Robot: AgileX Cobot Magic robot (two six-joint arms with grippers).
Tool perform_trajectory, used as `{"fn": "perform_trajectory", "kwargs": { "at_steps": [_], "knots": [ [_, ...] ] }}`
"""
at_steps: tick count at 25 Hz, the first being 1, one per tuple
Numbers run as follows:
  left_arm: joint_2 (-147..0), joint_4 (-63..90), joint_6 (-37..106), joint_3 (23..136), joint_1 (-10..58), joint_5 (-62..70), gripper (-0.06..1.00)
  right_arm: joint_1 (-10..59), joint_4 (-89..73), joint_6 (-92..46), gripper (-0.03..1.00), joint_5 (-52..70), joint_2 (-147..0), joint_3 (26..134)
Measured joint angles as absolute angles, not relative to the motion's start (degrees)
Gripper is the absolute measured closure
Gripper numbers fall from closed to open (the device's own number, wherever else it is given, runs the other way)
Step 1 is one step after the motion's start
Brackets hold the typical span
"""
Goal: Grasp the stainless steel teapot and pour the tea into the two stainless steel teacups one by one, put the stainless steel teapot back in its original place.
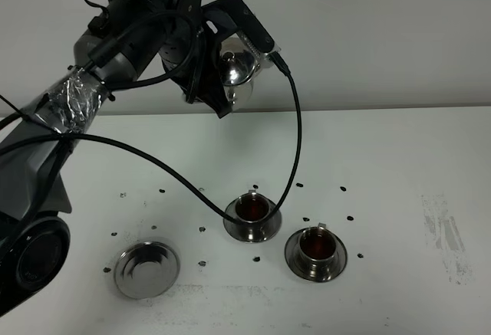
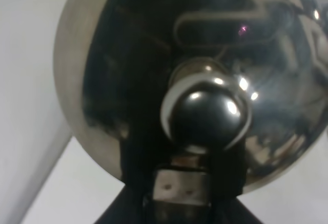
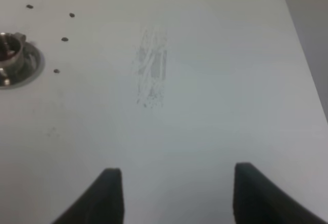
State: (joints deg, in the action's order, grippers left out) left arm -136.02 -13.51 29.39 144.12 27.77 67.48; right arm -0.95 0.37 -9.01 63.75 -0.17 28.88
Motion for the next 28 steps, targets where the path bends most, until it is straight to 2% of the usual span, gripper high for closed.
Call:
{"fn": "perform_trajectory", "kwargs": {
  "at_steps": [7,28],
  "knots": [
    [-136.0,-7.5,28.2,144.1,27.4,67.5,0.68,-0.9,0.4,-9.0,0.48,63.8,-0.2,28.9],
    [-134.2,-4.4,27.3,144.1,25.9,67.5,0.68,-0.9,0.4,-9.0,0.48,63.8,-0.2,28.9]
  ]
}}
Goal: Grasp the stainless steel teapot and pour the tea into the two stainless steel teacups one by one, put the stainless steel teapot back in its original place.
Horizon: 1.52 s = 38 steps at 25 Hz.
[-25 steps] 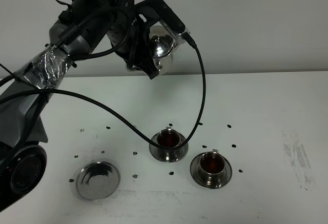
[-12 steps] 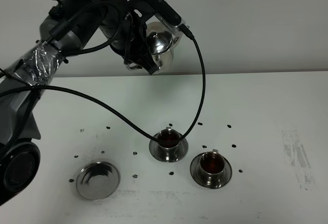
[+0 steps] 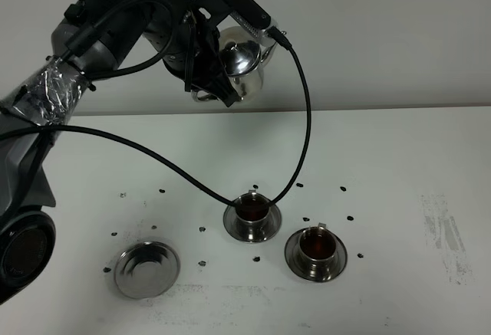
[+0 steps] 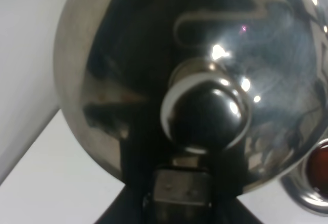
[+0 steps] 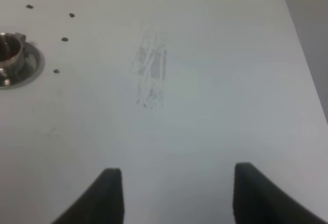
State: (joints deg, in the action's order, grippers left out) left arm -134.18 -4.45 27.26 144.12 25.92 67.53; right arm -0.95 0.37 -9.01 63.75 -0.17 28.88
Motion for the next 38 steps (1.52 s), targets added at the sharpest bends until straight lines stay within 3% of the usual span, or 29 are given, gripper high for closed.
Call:
{"fn": "perform_trajectory", "kwargs": {
  "at_steps": [17,38],
  "knots": [
    [-134.2,-0.9,3.2,143.8,25.8,67.5,0.68,-0.9,0.4,-9.0,0.48,63.8,-0.2,28.9],
    [-134.0,2.0,1.3,142.3,32.7,67.5,0.68,-0.9,0.4,-9.0,0.48,63.8,-0.2,28.9]
  ]
}}
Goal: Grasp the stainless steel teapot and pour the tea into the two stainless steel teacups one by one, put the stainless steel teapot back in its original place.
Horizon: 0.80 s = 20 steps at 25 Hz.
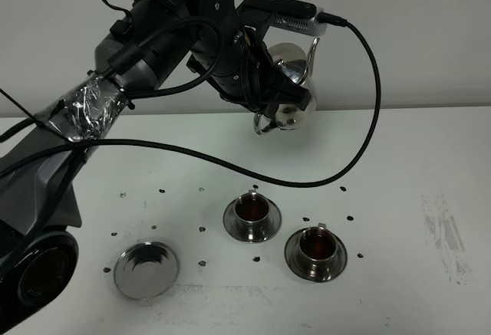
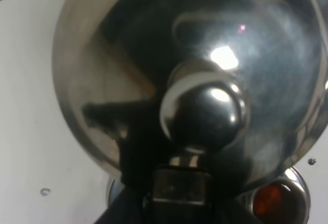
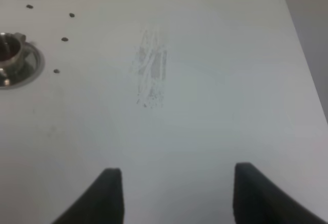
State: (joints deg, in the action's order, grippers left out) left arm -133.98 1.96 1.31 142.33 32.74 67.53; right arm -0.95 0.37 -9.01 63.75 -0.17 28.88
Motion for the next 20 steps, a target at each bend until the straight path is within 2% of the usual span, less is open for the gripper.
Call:
{"fn": "perform_trajectory", "kwargs": {
  "at_steps": [6,15,20],
  "knots": [
    [-130.7,-0.7,1.3,140.2,33.1,67.5,0.68,-0.9,0.4,-9.0,0.48,63.8,-0.2,28.9],
    [-120.0,-3.9,1.2,123.7,33.1,67.5,0.68,-0.9,0.4,-9.0,0.48,63.8,-0.2,28.9],
    [-116.4,-3.3,1.1,119.2,33.6,67.5,0.68,-0.9,0.4,-9.0,0.48,63.8,-0.2,28.9]
  ]
}}
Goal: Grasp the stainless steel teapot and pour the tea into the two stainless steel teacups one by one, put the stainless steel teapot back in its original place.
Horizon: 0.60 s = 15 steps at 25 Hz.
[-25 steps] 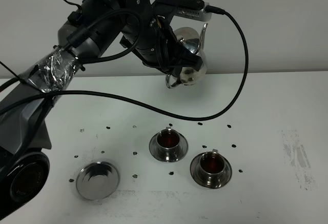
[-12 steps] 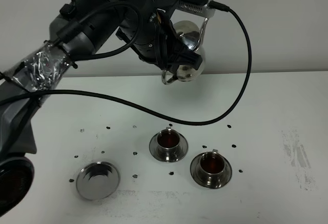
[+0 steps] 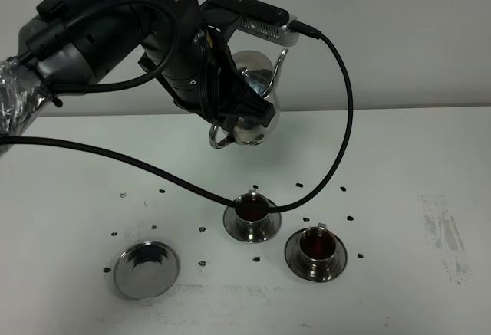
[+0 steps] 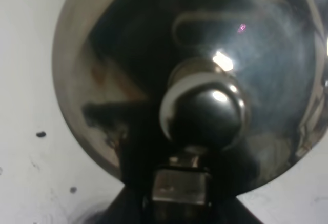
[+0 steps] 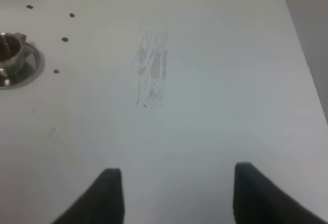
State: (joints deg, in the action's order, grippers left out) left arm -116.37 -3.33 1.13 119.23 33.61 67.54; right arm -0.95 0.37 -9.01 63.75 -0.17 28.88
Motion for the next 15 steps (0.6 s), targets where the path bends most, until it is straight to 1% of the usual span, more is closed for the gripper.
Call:
{"fn": "perform_trajectory", "kwargs": {
  "at_steps": [11,15],
  "knots": [
    [-111.3,-2.2,0.8,104.5,35.8,66.9,0.68,-0.9,0.4,-9.0,0.48,63.8,-0.2,28.9],
    [-111.0,-1.3,0.0,98.8,36.2,62.5,0.68,-0.9,0.4,-9.0,0.48,63.8,-0.2,28.9]
  ]
}}
